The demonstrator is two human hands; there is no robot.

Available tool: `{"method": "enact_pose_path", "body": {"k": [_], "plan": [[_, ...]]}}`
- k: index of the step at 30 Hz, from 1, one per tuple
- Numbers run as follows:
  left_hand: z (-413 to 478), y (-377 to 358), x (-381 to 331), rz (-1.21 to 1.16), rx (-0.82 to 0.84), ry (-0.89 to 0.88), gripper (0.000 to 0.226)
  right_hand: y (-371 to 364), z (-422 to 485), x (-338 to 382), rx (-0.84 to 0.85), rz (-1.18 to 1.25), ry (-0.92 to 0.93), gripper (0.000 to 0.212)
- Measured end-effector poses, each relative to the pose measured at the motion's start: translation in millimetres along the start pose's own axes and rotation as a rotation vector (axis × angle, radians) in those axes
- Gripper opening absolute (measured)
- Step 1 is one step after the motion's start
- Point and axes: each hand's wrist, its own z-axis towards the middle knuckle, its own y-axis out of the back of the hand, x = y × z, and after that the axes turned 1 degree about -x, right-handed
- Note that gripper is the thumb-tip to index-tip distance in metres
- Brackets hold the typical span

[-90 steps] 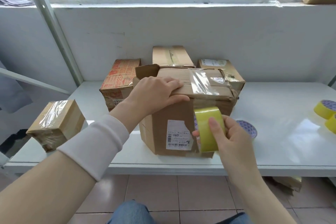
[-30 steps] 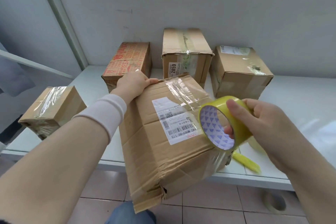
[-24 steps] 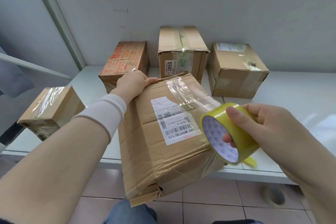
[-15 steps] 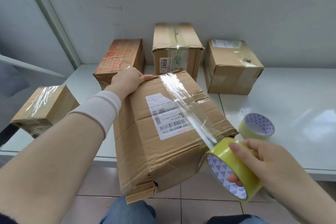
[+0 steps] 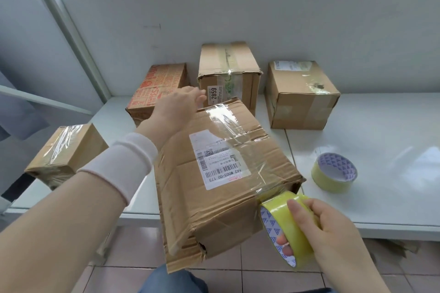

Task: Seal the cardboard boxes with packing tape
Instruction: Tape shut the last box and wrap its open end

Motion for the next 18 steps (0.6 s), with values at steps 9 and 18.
{"method": "enact_pose_path", "body": {"k": [9, 18], "plan": [[25.5, -28.1, -50.0, -0.048, 0.474, -0.171, 0.061, -18.0, 0.7, 0.8, 0.039, 0.062, -0.014, 0.025], [16.4, -18.5, -50.0, -0.079, 0.434, -0.217, 0.064, -21.9, 1.2, 0.1, 0.066, 0.085, -0.018, 0.027]]}}
